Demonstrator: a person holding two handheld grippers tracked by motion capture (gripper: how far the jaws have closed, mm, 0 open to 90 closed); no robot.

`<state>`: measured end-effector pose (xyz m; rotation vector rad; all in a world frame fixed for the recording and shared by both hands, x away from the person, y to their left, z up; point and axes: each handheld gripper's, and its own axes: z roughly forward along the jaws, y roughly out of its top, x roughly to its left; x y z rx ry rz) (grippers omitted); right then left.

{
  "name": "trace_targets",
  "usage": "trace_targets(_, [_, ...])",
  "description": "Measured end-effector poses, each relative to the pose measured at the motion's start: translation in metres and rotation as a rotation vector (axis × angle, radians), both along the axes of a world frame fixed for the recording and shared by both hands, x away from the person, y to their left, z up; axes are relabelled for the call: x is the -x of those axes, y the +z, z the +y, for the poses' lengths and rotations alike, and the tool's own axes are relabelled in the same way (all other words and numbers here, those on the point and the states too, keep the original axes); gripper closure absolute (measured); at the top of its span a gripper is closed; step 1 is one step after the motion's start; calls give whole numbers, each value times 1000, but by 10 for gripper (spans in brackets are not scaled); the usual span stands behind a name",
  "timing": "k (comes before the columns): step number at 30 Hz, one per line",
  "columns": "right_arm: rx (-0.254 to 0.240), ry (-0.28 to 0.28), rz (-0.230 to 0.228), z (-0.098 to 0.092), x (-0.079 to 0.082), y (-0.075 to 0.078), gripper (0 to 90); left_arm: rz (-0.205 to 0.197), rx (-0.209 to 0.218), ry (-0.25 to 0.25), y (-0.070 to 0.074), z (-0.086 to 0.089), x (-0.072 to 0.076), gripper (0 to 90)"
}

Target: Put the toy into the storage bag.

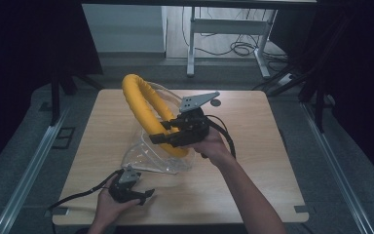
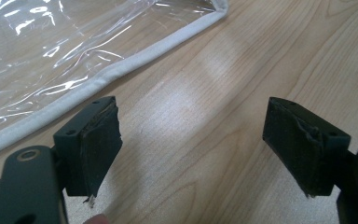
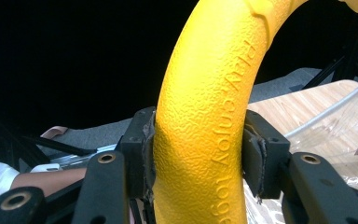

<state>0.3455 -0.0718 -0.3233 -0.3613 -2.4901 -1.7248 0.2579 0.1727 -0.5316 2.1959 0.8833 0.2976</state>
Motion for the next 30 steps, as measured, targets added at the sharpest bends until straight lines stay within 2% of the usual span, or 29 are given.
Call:
trace_targets(15, [-9,-17,68,-6,-16,-28,509,-10,11,7,0,0,0,190])
trace_targets(22, [41,-65,41,-11,-18,-36,491,-11,8,4,0,0,0,190])
trace_targets(30, [103,-143,-78,-7,-14,-35,463,-10,7,3,1,0,0,190])
